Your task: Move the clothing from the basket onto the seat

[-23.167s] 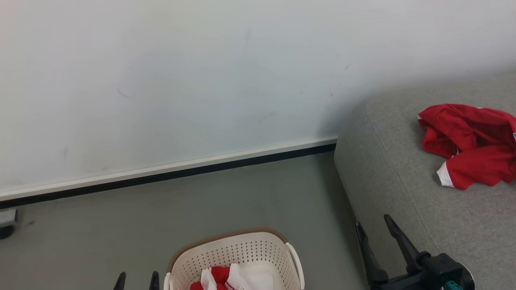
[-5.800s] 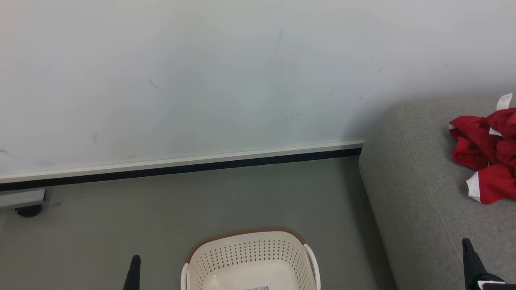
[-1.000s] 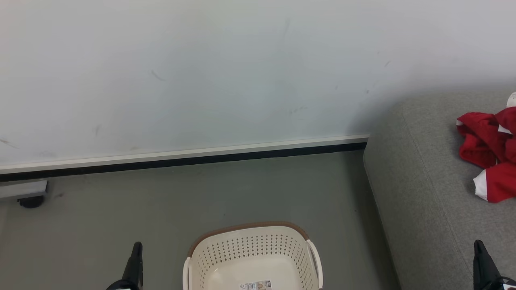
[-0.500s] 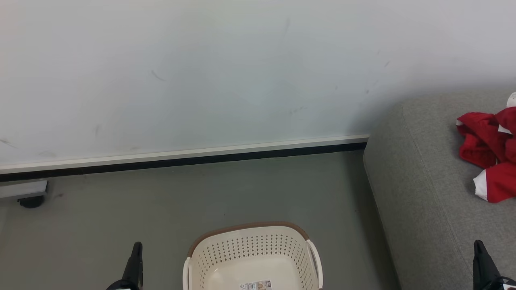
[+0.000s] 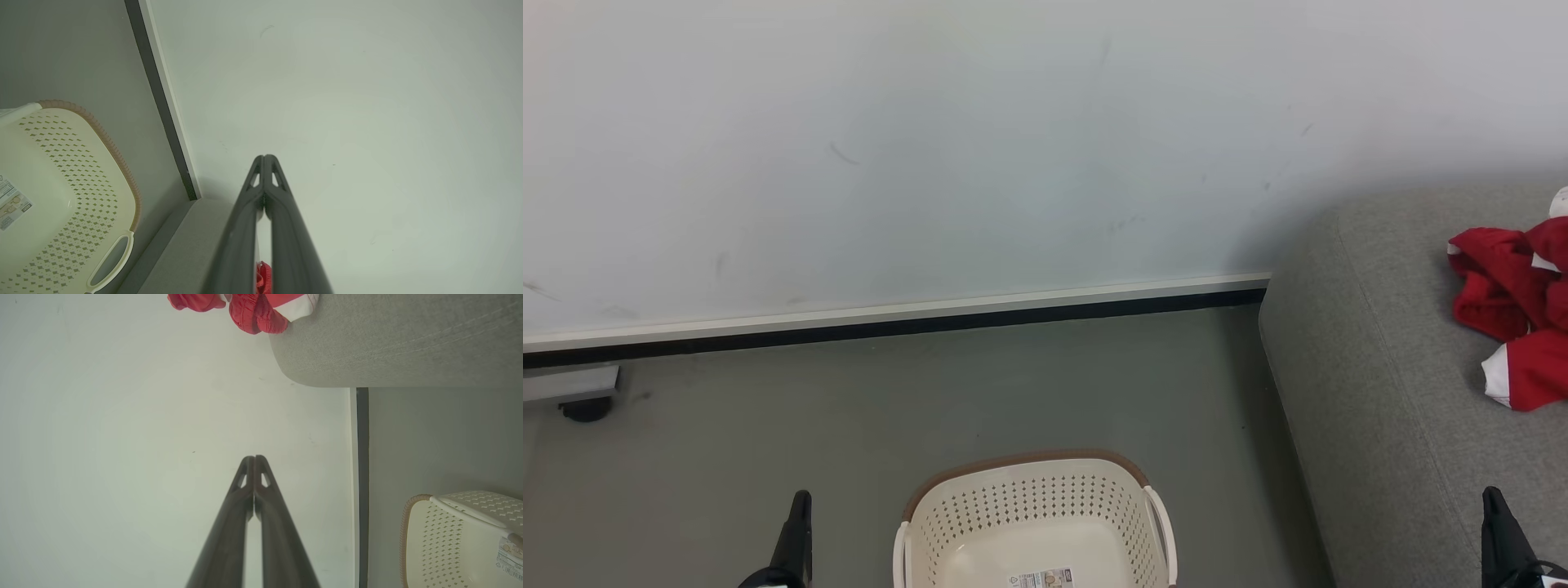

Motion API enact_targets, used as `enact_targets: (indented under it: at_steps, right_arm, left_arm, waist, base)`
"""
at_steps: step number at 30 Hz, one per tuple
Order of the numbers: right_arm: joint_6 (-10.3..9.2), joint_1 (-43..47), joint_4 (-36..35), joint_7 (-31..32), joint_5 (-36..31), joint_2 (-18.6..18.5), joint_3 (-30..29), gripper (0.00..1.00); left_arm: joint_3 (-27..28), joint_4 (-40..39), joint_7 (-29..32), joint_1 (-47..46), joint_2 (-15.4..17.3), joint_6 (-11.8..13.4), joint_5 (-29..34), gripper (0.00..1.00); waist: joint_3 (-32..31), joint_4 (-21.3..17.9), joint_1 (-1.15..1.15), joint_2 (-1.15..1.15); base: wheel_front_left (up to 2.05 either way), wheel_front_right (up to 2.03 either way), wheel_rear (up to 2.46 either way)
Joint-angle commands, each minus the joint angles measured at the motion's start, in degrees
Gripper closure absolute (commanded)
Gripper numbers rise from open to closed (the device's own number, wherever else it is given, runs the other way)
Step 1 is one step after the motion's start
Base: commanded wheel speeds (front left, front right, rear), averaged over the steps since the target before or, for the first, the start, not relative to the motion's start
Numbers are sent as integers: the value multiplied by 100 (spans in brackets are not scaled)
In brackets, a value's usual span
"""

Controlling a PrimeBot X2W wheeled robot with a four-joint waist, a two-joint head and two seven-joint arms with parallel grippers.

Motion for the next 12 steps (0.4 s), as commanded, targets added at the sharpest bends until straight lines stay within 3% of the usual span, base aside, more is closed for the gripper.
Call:
enact_targets:
  at_steps: [1, 12]
  right_arm:
    - [2, -47, 13, 32, -33, 22, -8, 100]
    - [2, -47, 14, 37, -37, 25, -12, 100]
  left_arm:
    - [4, 12, 17, 1, 0, -15, -21, 100]
    - [4, 12, 16, 1, 0, -15, -22, 100]
  waist:
    - [0, 0, 0, 0]
    - [0, 0, 0, 0]
  base:
    - [0, 0, 0]
    - [0, 0, 0]
